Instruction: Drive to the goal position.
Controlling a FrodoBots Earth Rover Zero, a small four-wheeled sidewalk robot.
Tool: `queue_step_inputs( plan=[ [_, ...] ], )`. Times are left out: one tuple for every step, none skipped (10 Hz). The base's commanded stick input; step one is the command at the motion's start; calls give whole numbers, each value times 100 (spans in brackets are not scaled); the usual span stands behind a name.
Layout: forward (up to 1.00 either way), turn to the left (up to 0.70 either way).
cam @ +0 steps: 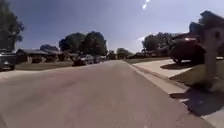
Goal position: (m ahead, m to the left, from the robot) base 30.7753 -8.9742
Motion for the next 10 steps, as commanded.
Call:
queue_step_inputs(
  plan=[
    [70,0],
    [70,0],
    [70,0],
    [70,0],
    [70,0],
    [70,0],
    [70,0],
    [70,0],
    [70,0],
    [70,0]
  ],
)
